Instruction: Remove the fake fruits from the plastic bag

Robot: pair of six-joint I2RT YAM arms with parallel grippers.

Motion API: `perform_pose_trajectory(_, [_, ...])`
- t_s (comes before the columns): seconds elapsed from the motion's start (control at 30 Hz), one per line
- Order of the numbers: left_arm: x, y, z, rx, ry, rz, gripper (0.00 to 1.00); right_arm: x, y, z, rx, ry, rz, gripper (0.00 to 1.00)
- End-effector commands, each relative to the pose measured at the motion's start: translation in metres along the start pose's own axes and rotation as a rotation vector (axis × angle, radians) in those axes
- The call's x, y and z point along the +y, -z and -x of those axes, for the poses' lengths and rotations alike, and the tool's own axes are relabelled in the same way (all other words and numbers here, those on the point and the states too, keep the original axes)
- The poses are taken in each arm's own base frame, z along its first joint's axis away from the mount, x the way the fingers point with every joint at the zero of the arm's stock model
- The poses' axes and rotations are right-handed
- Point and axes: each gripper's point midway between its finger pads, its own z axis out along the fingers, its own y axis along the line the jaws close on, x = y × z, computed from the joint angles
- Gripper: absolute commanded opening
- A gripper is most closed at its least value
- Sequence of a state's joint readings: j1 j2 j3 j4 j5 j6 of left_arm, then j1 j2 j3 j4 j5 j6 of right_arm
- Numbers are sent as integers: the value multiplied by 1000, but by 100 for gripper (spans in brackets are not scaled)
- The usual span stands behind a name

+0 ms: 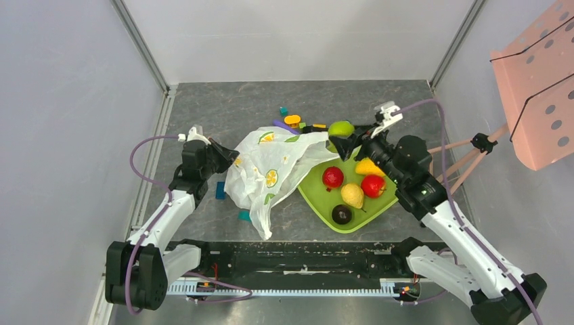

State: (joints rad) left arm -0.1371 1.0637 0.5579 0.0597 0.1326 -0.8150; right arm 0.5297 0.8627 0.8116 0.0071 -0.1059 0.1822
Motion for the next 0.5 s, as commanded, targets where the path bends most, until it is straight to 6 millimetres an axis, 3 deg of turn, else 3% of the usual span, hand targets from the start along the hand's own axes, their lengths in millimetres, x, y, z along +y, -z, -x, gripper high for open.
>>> perform_pose_trajectory(0.0, [-9,3,5,-17,-14,-34,7,-10,12,65,-151,-3,-90,56])
perform_pose_trajectory(0.03, [-9,3,6,-19,-13,-34,7,-9,13,73,-166,-5,-89,56])
perform_pose_trajectory(0.1, [-9,4,5,-20,-14,-35,8,-28,13,71,-136,-2,-198,55])
perform_pose_trajectory(0.2, [-11,4,5,-15,-15,-44,8,-80,21,55,-41,33,-495,55])
perform_pose_trajectory(0.3, [-13,5,5,-13,-15,-50,10,-123,30,18,101,88,-695,57])
perform_pose_trajectory(0.47, [-11,6,2,13,-21,-34,20,-163,33,-53,274,63,-790,58])
